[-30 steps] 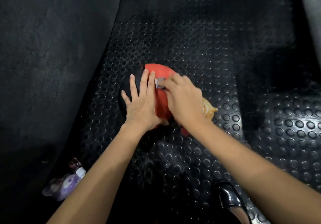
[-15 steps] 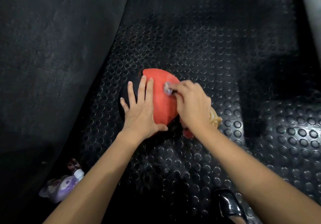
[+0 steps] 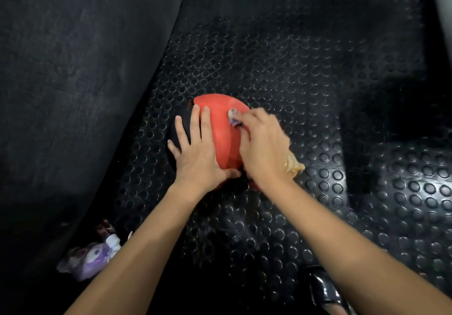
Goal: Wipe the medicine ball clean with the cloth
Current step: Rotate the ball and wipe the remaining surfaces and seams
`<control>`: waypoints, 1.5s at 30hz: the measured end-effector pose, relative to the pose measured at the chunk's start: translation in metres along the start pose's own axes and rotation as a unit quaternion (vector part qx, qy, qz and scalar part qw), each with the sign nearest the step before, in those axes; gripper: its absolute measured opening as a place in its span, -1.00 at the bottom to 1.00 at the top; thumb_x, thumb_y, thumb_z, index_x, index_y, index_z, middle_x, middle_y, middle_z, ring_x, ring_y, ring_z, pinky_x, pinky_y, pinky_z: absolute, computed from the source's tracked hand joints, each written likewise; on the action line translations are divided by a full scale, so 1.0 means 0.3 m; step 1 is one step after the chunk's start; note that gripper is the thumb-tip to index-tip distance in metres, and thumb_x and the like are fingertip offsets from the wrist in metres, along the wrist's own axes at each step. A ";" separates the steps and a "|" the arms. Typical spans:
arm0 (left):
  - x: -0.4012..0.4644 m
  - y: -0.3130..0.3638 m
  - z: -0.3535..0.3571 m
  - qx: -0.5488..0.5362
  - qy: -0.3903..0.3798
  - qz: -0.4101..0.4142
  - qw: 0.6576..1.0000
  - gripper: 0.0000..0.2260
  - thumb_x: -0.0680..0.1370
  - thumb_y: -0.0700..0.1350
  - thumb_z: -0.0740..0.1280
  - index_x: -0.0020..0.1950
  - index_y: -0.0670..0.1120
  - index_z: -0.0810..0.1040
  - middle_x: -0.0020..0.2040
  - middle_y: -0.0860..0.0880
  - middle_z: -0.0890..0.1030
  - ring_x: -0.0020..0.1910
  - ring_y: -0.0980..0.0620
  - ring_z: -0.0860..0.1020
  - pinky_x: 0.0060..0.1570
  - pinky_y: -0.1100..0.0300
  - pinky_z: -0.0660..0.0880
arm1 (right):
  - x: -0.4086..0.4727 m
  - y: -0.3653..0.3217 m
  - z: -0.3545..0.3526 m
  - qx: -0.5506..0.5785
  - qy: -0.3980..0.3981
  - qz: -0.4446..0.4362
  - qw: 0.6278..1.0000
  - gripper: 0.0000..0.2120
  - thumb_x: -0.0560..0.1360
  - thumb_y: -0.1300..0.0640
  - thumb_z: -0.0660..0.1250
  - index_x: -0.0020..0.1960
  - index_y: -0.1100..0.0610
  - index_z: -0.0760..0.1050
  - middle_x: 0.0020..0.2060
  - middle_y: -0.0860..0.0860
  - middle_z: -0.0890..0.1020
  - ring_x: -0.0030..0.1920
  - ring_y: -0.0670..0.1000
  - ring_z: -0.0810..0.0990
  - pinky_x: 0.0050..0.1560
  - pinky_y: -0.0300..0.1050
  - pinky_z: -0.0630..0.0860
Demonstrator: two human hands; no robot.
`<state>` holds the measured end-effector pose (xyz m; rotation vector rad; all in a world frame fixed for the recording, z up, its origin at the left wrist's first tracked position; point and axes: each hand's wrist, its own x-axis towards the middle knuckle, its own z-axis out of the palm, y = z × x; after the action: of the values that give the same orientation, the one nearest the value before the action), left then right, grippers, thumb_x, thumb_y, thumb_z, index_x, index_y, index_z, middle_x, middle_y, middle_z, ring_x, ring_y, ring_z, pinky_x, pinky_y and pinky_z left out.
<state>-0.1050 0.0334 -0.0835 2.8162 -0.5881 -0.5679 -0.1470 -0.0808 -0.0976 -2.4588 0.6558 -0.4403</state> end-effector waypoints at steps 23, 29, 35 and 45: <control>-0.003 -0.011 0.014 -0.012 0.026 -0.003 1.000 0.28 0.19 0.28 0.53 0.53 -0.04 -0.34 0.52 0.07 -0.33 0.50 -0.16 -0.32 0.39 -0.36 -0.07 | -0.048 0.037 0.004 0.040 -0.015 0.008 0.999 -0.74 0.53 0.17 0.26 0.14 -0.08 0.58 0.00 -0.12 0.58 -0.04 0.00 0.52 -0.22 -0.08 0.48; -0.010 0.004 0.010 0.011 0.016 -0.014 1.000 0.26 0.22 0.29 0.51 0.53 -0.05 -0.34 0.53 0.04 -0.32 0.50 -0.21 -0.30 0.37 -0.38 -0.06 | -0.007 0.098 0.015 0.065 -0.018 0.089 0.994 -0.71 0.53 0.19 0.26 0.15 -0.12 0.57 0.04 -0.17 0.58 0.03 -0.02 0.53 -0.14 -0.14 0.39; 0.063 0.012 -0.086 0.016 0.104 -0.016 0.994 -0.40 0.56 0.22 0.16 0.47 -0.12 0.21 0.48 -0.12 0.22 0.47 -0.16 0.07 0.43 -0.23 0.03 | 0.014 0.112 0.009 0.092 -0.069 0.058 0.992 -0.73 0.53 0.16 0.29 0.15 -0.11 0.56 0.05 -0.19 0.56 0.07 -0.07 0.51 -0.11 -0.18 0.36; 0.162 -0.018 -0.007 -0.070 0.185 -0.079 0.977 -0.59 0.65 0.04 0.04 0.47 -0.03 0.33 0.47 0.00 0.33 0.48 -0.03 0.22 0.46 -0.04 0.10 | -0.024 0.121 0.020 0.144 -0.046 0.115 0.982 -0.73 0.51 0.18 0.30 0.13 -0.12 0.57 0.04 -0.20 0.57 0.05 -0.07 0.54 -0.03 -0.13 0.44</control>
<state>-0.0610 0.0181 -0.0991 2.7460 -0.2440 -0.0939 -0.1632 -0.1008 -0.1249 -2.0881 0.7684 -0.3056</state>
